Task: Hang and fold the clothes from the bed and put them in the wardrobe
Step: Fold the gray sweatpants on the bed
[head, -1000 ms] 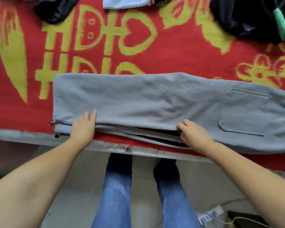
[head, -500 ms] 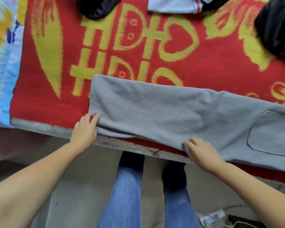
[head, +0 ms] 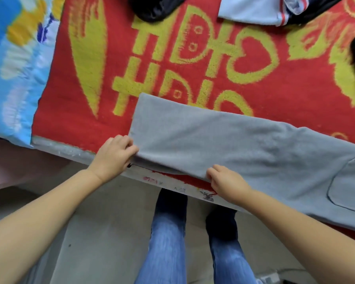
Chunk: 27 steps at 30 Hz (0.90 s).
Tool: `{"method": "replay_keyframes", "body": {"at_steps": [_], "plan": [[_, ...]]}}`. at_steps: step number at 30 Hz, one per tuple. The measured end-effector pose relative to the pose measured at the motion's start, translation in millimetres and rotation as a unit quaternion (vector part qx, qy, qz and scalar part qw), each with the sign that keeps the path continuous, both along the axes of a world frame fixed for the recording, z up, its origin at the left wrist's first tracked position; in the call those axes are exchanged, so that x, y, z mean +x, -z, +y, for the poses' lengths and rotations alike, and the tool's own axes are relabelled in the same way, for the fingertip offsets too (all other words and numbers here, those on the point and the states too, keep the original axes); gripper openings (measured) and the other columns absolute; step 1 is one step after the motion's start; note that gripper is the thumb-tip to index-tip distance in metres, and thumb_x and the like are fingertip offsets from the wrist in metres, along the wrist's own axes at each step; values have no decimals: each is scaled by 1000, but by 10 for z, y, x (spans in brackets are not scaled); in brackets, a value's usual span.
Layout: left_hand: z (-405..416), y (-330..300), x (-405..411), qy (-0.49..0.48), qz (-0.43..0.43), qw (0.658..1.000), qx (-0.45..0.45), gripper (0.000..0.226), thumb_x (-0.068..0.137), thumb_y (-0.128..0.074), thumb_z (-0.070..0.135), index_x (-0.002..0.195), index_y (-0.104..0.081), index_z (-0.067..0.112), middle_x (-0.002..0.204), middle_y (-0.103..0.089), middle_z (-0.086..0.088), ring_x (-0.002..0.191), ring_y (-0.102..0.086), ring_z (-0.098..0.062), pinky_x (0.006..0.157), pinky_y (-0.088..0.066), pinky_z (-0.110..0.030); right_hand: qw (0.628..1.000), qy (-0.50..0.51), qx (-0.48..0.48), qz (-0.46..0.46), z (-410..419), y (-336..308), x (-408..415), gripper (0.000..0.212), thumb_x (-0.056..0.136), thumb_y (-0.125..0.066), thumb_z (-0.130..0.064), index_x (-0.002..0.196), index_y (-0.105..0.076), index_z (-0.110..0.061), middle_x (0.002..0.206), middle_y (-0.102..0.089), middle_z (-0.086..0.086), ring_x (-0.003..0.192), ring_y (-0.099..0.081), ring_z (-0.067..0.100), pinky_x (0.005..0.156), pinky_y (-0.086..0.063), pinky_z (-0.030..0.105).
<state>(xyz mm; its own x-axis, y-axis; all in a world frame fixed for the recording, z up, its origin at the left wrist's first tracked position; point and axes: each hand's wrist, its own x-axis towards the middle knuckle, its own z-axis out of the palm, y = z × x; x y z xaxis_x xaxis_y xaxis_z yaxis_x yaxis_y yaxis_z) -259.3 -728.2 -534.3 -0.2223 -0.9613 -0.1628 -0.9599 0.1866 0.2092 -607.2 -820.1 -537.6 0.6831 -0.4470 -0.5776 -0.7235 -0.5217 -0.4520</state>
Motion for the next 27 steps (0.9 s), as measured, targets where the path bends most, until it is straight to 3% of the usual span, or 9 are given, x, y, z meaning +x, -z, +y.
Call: {"method": "replay_keyframes", "body": {"at_steps": [2, 4, 7, 10, 13, 16, 19, 23, 27], "plan": [[245, 181, 43, -52, -5, 995, 84, 38, 63, -74, -2, 97, -64, 12, 99, -55, -14, 85, -54, -34, 67, -43, -41, 1000, -14, 17, 20, 80, 7, 7, 25, 96, -41, -11, 117, -54, -10, 109, -53, 10, 97, -52, 32, 66, -34, 34], [189, 277, 16, -223, 60, 963, 139, 36, 78, -68, 2, 112, -63, 12, 118, -53, -15, 108, -51, -37, 87, -42, -48, 1000, 6, -1, -25, 102, -3, 103, 26, 92, -48, -8, 115, -59, -7, 103, -58, 13, 91, -57, 35, 65, -40, 35], [-300, 235, -144, -493, 217, 830, 142, 38, 93, -57, 23, 127, -49, 7, 120, -51, -10, 113, -49, -26, 94, -38, -37, 994, 63, -61, -63, 83, 54, 305, 34, 84, -62, -12, 118, -61, -7, 101, -60, 13, 87, -60, 36, 64, -48, 39], [-705, 310, -218, -557, 301, 736, 242, 55, 90, -56, 48, 127, -46, 8, 112, -54, -2, 103, -54, -22, 84, -43, -34, 995, 30, -38, 87, 88, 94, 501, 70, 88, -63, -30, 148, -27, -22, 127, -45, 10, 114, -46, 31, 83, -41, 39], [-871, 329, -254, -518, 302, 759, 254, 51, 86, -62, 47, 120, -57, 9, 116, -63, -6, 105, -60, -27, 86, -48, -37, 988, -20, -35, 149, 54, 129, 648, 78, 86, -57, -7, 149, -14, -24, 121, -42, 12, 106, -45, 31, 73, -36, 36], [-1025, 197, -165, -477, 296, 816, 138, 26, 93, -59, 24, 110, -60, 5, 104, -63, -8, 94, -58, -22, 73, -39, -27, 999, 14, -19, 38, -30, 135, 628, 59, 86, -52, -9, 141, -32, -20, 101, -49, 11, 78, -50, 30, 56, -30, 32], [-1021, 132, -17, -439, 270, 855, 58, 19, 93, -59, 19, 104, -60, 4, 96, -62, -8, 88, -55, -19, 69, -34, -26, 997, -46, -61, -32, 76, 190, 430, 71, 73, -66, -12, 140, -42, -22, 87, -51, 7, 65, -55, 29, 47, -27, 27], [-691, 446, 15, -515, 172, 831, 117, 31, 93, -61, 26, 104, -59, -3, 106, -63, -25, 101, -58, -38, 78, -39, -38, 989, -86, 105, 61, 66, 155, 511, 58, 92, -48, -18, 146, -32, -32, 126, -44, 10, 113, -46, 31, 89, -36, 37], [-646, 508, 23, -522, 177, 808, 208, 35, 91, -61, 33, 108, -59, 2, 110, -64, -16, 102, -58, -35, 80, -41, -38, 993, 90, 75, -4, -187, 118, 614, 56, 97, -45, -25, 150, -28, -29, 150, -31, 10, 139, -28, 29, 110, -29, 47]]}}
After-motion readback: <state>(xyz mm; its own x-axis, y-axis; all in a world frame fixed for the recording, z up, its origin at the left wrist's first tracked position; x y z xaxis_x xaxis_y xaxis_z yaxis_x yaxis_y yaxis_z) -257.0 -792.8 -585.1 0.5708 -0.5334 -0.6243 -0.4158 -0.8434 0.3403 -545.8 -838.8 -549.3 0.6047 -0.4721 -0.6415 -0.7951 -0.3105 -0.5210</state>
